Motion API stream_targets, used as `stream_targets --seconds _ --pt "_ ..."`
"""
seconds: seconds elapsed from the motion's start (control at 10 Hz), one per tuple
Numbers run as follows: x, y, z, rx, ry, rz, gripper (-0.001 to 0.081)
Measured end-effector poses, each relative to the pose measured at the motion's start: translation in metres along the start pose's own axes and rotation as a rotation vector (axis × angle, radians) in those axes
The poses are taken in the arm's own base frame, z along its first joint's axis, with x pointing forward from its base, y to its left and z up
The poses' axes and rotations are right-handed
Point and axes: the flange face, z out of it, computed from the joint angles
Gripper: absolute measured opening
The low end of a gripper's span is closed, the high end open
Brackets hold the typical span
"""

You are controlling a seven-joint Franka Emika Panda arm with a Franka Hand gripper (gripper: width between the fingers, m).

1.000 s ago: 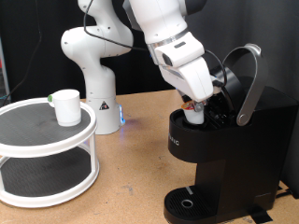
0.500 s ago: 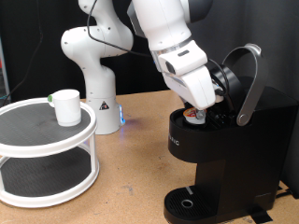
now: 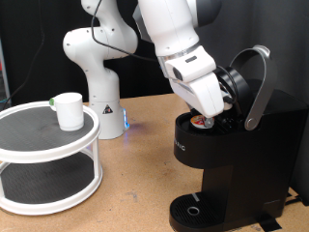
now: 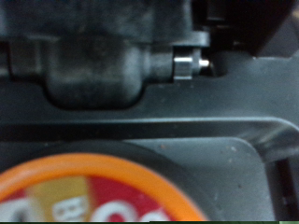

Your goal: Make a cup of coffee with the keurig machine

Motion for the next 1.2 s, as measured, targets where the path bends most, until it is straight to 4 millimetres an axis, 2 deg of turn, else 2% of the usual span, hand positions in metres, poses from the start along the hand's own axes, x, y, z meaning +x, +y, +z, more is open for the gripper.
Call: stream_targets --seconds 0.1,0.2,0.3,0.4,0.9,1.2 --pt "0.000 0.000 0.002 0.002 -0.004 0.001 0.0500" --pt "0.001 0.001 0.001 -0.004 0.002 0.001 0.0685" --pt "0.002 0.002 0.000 -0.008 0.007 0.001 0.0685" --pt "0.002 0.002 0.000 -0.009 0.009 0.002 0.0782" --pt "0.003 0.000 -0.003 0.014 0.028 0.006 0.0805" --pt "0.001 -0.004 -0.016 0.043 0.045 0.002 0.0805"
